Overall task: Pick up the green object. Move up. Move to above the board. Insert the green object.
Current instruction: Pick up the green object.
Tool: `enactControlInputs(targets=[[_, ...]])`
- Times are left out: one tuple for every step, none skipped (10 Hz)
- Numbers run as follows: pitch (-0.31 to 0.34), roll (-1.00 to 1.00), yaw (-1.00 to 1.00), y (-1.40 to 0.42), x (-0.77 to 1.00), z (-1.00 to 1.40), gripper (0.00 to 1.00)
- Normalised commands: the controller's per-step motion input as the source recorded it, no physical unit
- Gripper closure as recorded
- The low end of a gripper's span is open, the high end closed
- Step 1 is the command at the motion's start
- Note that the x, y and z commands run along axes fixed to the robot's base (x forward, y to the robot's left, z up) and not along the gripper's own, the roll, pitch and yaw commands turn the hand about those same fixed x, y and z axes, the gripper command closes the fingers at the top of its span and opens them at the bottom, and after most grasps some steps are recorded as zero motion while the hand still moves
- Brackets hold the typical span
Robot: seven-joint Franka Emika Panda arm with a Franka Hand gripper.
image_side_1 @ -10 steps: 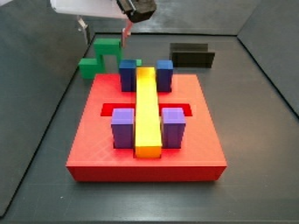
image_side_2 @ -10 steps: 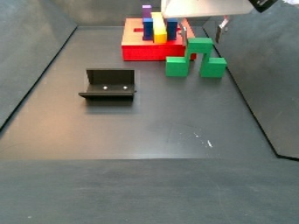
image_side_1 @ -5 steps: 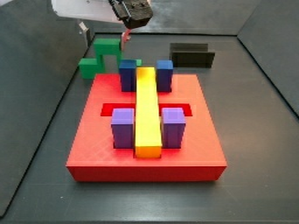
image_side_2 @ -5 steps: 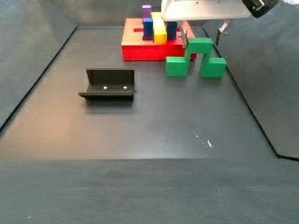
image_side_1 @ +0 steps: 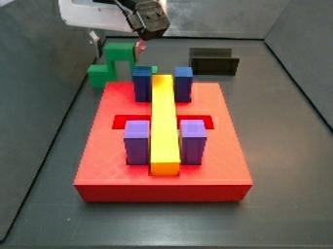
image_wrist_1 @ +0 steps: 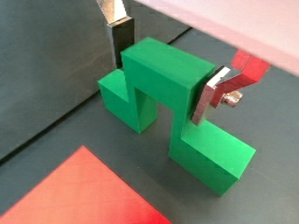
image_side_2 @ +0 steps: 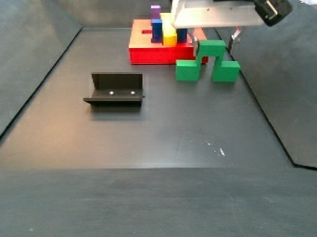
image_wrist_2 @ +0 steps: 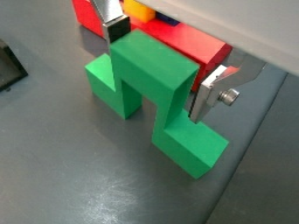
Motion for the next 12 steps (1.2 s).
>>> enactControlInputs(targets=[[0.0,0.01,0.0,0.02,0.0,-0.07,0.0],[0.0,0.0,0.0,0.0,0.04,0.0,0.0],[0.0,0.0,0.0,0.0,0.0,0.0,0.0],[0.0,0.0,0.0,0.0,0.0,0.0,1.0],[0.0,0.0,0.0,0.0,0.0,0.0,1.0],[0.0,0.0,0.0,0.0,0.0,0.0,1.0],[0.0,0.0,0.0,0.0,0.0,0.0,1.0],[0.0,0.0,0.0,0.0,0.0,0.0,1.0],[0.0,0.0,0.0,0.0,0.0,0.0,1.0],[0.0,0.0,0.0,0.0,0.0,0.0,1.0],[0.0,0.0,0.0,0.0,0.0,0.0,1.0],[0.0,0.0,0.0,0.0,0.0,0.0,1.0]])
